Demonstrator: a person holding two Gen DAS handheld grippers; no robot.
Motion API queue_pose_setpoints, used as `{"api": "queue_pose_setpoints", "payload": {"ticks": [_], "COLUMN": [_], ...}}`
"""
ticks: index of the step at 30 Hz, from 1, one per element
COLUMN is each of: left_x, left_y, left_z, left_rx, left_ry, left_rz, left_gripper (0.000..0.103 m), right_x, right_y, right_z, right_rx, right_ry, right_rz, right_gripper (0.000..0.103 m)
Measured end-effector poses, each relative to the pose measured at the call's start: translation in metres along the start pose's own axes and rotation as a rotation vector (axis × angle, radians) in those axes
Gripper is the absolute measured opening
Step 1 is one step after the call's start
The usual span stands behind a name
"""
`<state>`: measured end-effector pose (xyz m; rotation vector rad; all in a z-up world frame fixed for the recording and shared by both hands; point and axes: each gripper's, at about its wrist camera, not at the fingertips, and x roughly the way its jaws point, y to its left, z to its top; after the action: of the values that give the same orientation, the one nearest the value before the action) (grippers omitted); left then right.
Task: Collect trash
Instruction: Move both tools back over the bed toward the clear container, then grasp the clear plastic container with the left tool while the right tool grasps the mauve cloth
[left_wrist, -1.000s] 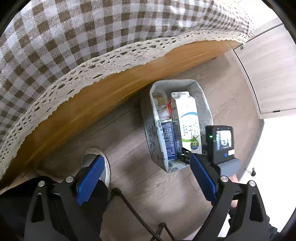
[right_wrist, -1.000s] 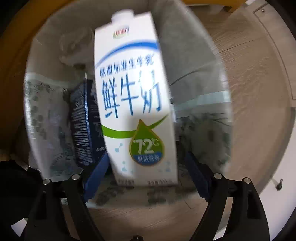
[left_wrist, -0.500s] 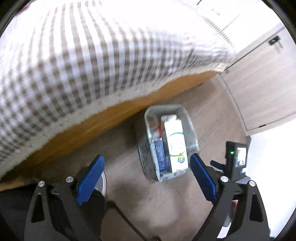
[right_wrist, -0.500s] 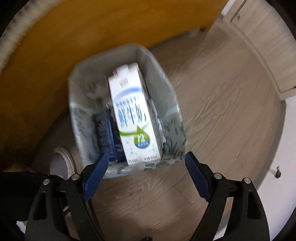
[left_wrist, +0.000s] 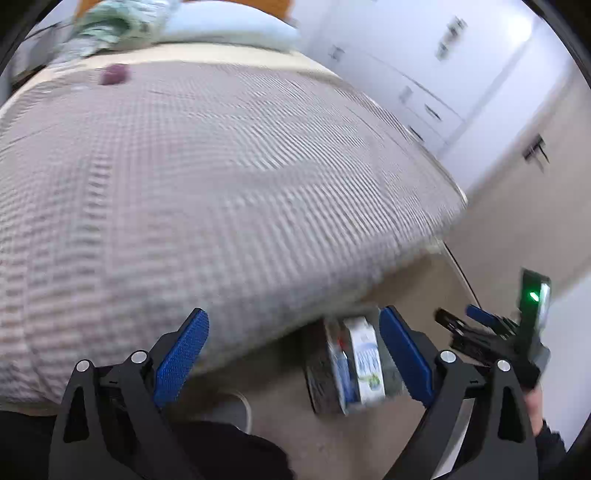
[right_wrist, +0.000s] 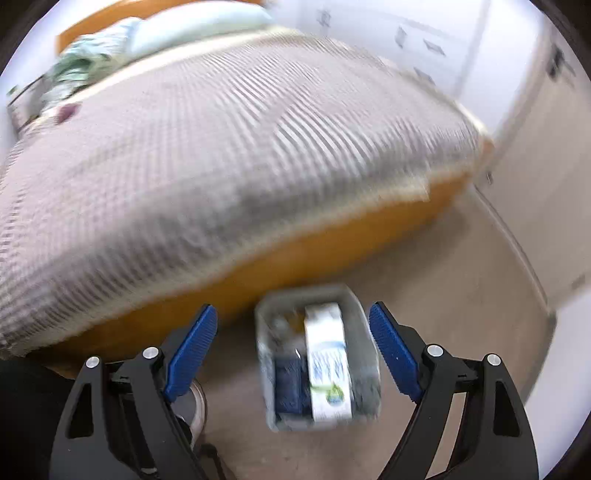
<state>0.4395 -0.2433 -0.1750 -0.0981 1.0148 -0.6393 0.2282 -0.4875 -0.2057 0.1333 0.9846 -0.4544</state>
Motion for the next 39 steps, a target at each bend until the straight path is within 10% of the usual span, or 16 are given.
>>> {"api": "queue_pose_setpoints", "payload": {"ticks": [15,24,33,39], "left_x": [-0.075,-0.096,-0.033,0.021], "left_y": [0.163,0.281,0.46,0.513], "left_z": [0.126,0.211,0.312,0.349], "left_rx": [-0.153,-0.202,-0.539,-0.693], "left_ry": [-0.234,-0.335,-0.243,-0.236], "left_rz": [0.203,0.33,0.088,0.058], "left_gripper": [0.091,0.096,0.096,0.096], "right_x": [-0.02,0.016,0.117,0.178], "right_y": [0.177,0.287,0.42,0.486], "right_z": [0.152,0.259,0.355,0.405], "right_rx": [-0.18,-0.182,-0.16,-0.112], "right_ry": [-0.217,-0.204,-0.062,-0.051], "right_rz": [0.286,0.462,0.672,0.732], "right_gripper": [0.081,0.081,0.081,0.081]}}
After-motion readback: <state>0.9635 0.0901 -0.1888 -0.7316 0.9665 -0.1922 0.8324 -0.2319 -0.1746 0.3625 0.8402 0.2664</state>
